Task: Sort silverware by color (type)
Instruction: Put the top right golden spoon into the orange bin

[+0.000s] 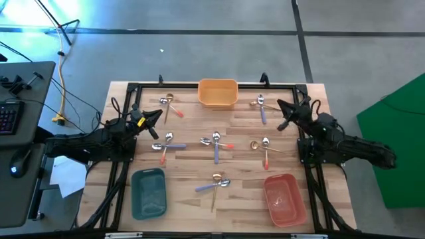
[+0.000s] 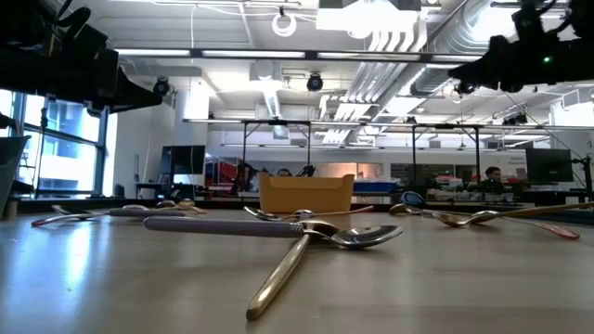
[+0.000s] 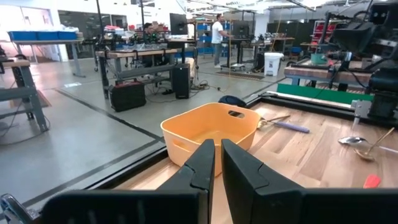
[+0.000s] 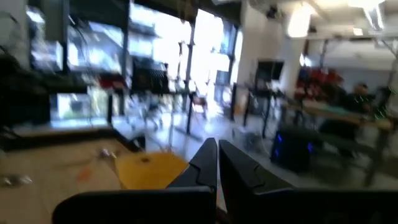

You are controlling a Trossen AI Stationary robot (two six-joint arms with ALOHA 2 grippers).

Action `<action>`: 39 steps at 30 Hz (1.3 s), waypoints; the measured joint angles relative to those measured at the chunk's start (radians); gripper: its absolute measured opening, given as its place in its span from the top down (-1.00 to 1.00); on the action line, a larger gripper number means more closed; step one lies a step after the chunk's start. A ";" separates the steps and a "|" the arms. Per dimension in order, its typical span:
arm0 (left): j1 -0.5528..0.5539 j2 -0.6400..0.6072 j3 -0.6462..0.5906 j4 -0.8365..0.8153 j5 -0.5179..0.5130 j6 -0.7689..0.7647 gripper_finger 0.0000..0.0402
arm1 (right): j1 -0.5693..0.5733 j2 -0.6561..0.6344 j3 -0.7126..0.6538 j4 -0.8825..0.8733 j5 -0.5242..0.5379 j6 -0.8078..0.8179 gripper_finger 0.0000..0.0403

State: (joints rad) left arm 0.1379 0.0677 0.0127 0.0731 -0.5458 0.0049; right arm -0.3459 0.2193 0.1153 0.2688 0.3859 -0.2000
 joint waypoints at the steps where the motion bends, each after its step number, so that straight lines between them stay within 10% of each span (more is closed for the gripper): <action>1: 0.000 0.000 0.000 0.000 0.000 0.004 0.90 | -0.018 0.039 0.028 -0.049 0.000 0.021 1.00; 15: 0.000 0.000 0.000 0.003 0.084 -0.004 0.90 | -0.316 0.650 0.474 -0.665 -0.238 0.098 0.73; 25: 0.000 0.000 0.000 0.006 0.146 0.015 0.90 | -0.533 1.010 0.681 -0.865 -0.397 -0.118 0.23; 39: 0.000 0.000 0.000 0.006 0.144 0.011 0.90 | -0.584 1.350 0.768 -0.917 -0.413 -0.246 0.20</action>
State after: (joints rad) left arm 0.1379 0.0673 0.0125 0.0793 -0.4014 0.0158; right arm -0.9298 1.5695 0.8833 -0.6484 -0.0270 -0.4462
